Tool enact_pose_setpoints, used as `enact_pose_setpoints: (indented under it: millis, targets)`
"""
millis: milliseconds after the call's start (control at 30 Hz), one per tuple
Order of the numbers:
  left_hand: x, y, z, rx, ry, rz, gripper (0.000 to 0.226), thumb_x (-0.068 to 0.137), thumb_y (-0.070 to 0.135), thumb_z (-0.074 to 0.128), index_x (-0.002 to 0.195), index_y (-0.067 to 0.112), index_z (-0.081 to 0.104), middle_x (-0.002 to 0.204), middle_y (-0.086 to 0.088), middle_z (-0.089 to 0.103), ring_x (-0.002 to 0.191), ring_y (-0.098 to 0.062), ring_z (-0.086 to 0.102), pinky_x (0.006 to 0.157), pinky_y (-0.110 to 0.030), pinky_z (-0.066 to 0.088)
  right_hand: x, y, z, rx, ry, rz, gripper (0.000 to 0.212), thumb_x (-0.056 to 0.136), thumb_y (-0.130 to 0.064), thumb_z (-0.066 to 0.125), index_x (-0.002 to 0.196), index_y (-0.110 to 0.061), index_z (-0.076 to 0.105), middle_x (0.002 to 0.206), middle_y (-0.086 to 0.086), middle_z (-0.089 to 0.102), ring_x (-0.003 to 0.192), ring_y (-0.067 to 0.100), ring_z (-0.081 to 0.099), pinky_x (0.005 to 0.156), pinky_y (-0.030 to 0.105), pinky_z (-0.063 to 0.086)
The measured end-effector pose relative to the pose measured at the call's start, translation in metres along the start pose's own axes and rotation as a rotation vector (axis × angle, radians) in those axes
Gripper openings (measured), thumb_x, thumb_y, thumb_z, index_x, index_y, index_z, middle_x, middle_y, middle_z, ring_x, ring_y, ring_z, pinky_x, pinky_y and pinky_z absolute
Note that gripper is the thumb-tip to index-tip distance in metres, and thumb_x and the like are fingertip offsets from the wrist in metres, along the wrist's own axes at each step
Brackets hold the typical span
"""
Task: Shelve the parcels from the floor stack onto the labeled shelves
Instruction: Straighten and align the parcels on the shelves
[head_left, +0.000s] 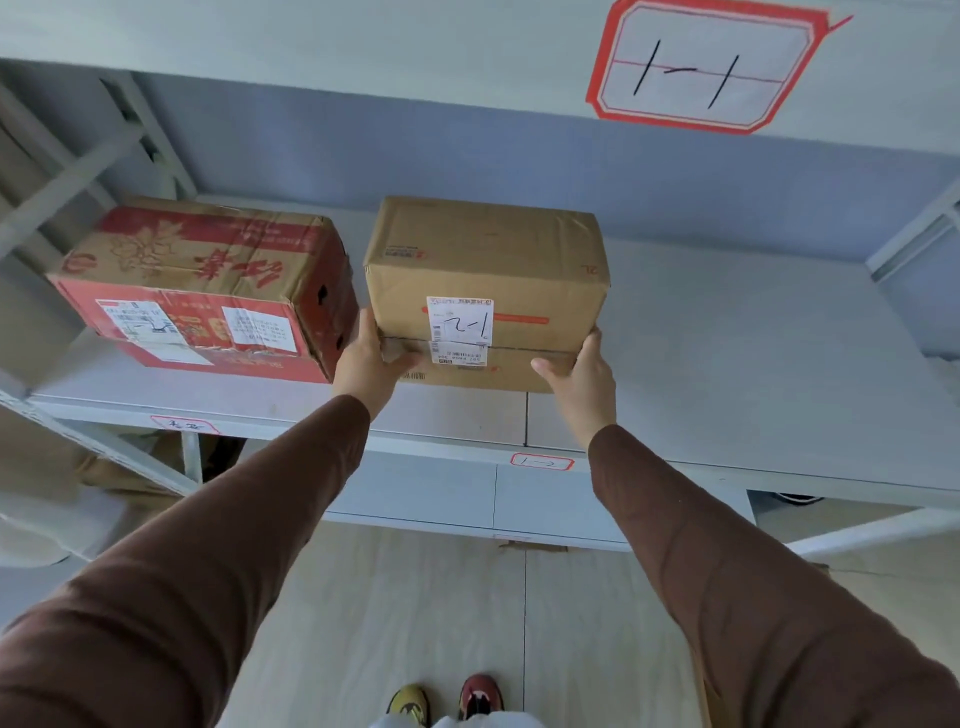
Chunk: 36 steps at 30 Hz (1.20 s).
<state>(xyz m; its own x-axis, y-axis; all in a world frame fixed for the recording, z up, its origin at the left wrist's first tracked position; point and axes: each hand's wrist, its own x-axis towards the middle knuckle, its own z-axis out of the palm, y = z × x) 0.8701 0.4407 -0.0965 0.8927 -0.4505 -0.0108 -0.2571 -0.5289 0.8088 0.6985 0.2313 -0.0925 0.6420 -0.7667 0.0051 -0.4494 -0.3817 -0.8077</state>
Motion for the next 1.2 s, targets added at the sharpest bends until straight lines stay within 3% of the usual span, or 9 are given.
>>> enact_pose_setpoints:
  millis: [200,500,600,700,767,833,933,1100,1200]
  targets:
    - [0.023,0.006,0.007,0.061,-0.009,-0.004,0.067,0.088,0.027,0.076,0.138,0.017,0.032,0.104,-0.005,0.066,0.092,-0.032,0.065,0.081,-0.047,0.057,0.019,0.001,0.008,0.016,0.042,0.011,0.069,0.092,-0.03,0.073,0.147,-0.016,0.033,0.131,0.006,0.065,0.118,0.03,0.062,0.096,0.033,0.049]
    - [0.044,0.006,0.018,0.045,-0.021,0.004,0.076,0.089,0.027,0.074,0.148,0.023,0.025,0.12,-0.009,0.067,0.101,-0.036,0.066,0.089,-0.051,0.057,0.037,0.0,0.005,-0.02,0.033,0.008,0.069,0.095,-0.03,0.07,0.149,-0.015,0.03,0.137,0.006,0.061,0.122,0.032,0.061,0.101,0.038,0.049]
    - [0.039,0.004,0.018,0.051,-0.034,0.015,0.082,0.091,0.026,0.074,0.153,0.022,0.021,0.133,-0.01,0.063,0.111,-0.035,0.065,0.094,-0.046,0.054,0.033,0.005,0.005,-0.018,0.01,-0.001,0.082,0.093,-0.03,0.071,0.156,-0.019,0.02,0.145,0.003,0.056,0.126,0.03,0.059,0.103,0.04,0.049]
    - [0.024,-0.001,0.016,0.044,-0.003,0.027,0.095,0.089,0.028,0.078,0.158,0.022,0.013,0.15,-0.012,0.051,0.129,-0.035,0.056,0.105,-0.046,0.047,0.015,0.011,0.008,0.039,0.023,0.04,0.097,0.092,-0.031,0.074,0.162,-0.018,0.007,0.164,0.005,0.034,0.143,0.029,0.043,0.114,0.035,0.038]
    - [0.005,-0.006,0.014,0.032,0.025,0.033,0.1,0.088,0.032,0.079,0.16,0.02,0.011,0.159,-0.012,0.04,0.141,-0.03,0.045,0.114,-0.044,0.041,-0.009,0.012,0.013,0.082,0.091,0.034,0.093,0.092,-0.031,0.073,0.161,-0.013,0.013,0.165,0.007,0.028,0.148,0.027,0.033,0.113,0.028,0.03]
    - [-0.016,-0.013,0.009,0.03,0.049,0.069,0.099,0.088,0.032,0.079,0.161,0.019,0.013,0.162,-0.009,0.035,0.146,-0.026,0.039,0.118,-0.045,0.037,-0.037,0.011,0.022,0.116,0.146,-0.064,0.08,0.093,-0.029,0.072,0.157,-0.014,0.026,0.158,0.007,0.036,0.142,0.023,0.034,0.11,0.027,0.032]
    - [-0.044,-0.025,-0.009,0.035,0.07,0.127,0.094,0.089,0.034,0.077,0.161,0.022,0.017,0.164,-0.002,0.033,0.146,-0.022,0.038,0.118,-0.045,0.038,-0.065,0.001,0.044,0.135,0.061,-0.232,0.067,0.095,-0.028,0.07,0.151,-0.018,0.035,0.152,0.001,0.041,0.139,0.017,0.035,0.111,0.029,0.033]
    - [-0.067,-0.059,-0.066,0.096,0.126,0.101,0.089,0.09,0.04,0.075,0.158,0.026,0.02,0.159,-0.001,0.04,0.141,-0.022,0.045,0.115,-0.042,0.041,-0.083,-0.05,0.093,0.16,-0.104,-0.359,0.065,0.095,-0.027,0.07,0.15,-0.017,0.036,0.151,0.0,0.041,0.138,0.017,0.036,0.111,0.025,0.032]
    - [-0.067,-0.079,-0.103,0.131,0.217,0.098,0.072,0.089,0.036,0.076,0.147,0.022,0.036,0.14,-0.002,0.055,0.12,-0.014,0.055,0.104,-0.043,0.051,-0.083,-0.081,0.127,0.127,-0.162,-0.406,0.067,0.095,-0.029,0.07,0.151,-0.015,0.036,0.149,0.002,0.043,0.139,0.018,0.036,0.112,0.027,0.033]
